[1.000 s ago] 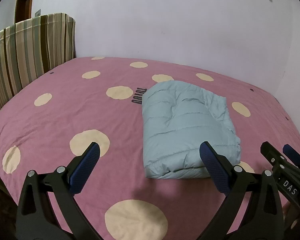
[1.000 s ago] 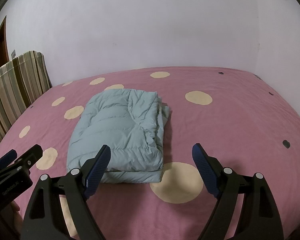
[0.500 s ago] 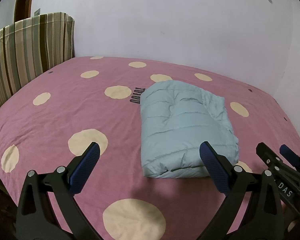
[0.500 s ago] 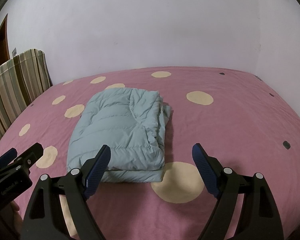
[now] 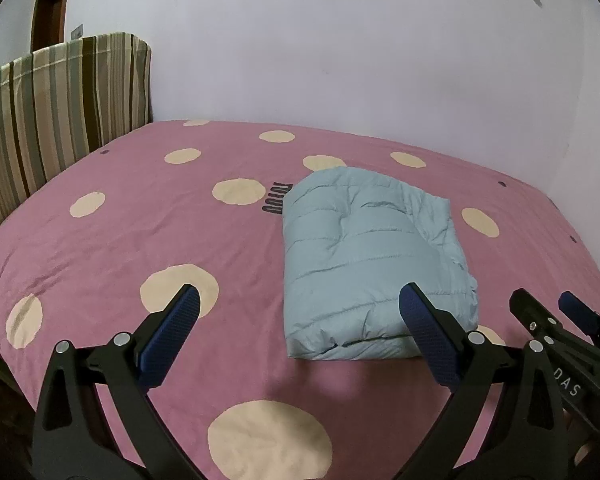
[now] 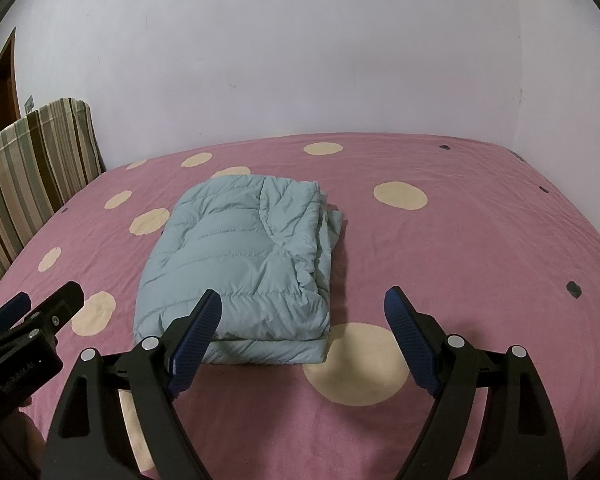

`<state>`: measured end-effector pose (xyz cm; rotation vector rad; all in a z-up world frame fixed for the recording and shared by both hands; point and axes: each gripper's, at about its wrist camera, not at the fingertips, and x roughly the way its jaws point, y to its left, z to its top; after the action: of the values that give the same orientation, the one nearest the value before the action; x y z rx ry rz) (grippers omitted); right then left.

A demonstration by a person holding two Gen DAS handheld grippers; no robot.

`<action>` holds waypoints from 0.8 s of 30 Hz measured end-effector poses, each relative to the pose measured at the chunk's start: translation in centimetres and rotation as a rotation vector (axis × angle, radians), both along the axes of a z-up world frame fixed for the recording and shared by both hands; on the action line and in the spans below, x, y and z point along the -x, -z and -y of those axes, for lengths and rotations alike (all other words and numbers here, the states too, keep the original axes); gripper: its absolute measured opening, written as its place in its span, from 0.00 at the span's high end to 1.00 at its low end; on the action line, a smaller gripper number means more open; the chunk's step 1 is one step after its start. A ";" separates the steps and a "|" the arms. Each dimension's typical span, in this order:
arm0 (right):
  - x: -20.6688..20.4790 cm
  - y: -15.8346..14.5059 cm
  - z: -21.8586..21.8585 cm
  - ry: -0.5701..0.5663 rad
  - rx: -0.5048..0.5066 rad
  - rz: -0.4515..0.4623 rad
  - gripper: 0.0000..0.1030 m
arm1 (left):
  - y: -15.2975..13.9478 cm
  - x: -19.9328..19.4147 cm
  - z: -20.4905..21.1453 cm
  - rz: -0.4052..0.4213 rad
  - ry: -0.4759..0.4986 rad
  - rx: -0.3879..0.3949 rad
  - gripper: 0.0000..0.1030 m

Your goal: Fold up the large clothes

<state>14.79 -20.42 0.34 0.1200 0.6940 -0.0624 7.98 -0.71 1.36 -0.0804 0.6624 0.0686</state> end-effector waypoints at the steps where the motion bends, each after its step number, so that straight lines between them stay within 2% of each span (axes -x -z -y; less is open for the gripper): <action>1: 0.0 0.0 0.0 0.000 0.000 -0.001 0.20 | -0.1 0.0 -0.1 -0.001 0.002 0.000 0.03; 20: -0.4 0.3 0.1 -0.012 -0.002 -0.015 0.20 | 0.8 -0.6 0.0 -0.033 0.027 0.007 0.02; 24: -0.6 0.5 0.2 -0.015 -0.006 -0.020 0.20 | 0.9 -0.7 0.2 -0.022 0.044 -0.022 0.02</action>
<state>15.36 -20.63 -0.15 0.1199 0.7150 -0.0478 8.72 -0.95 0.44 -0.0436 0.6850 0.0350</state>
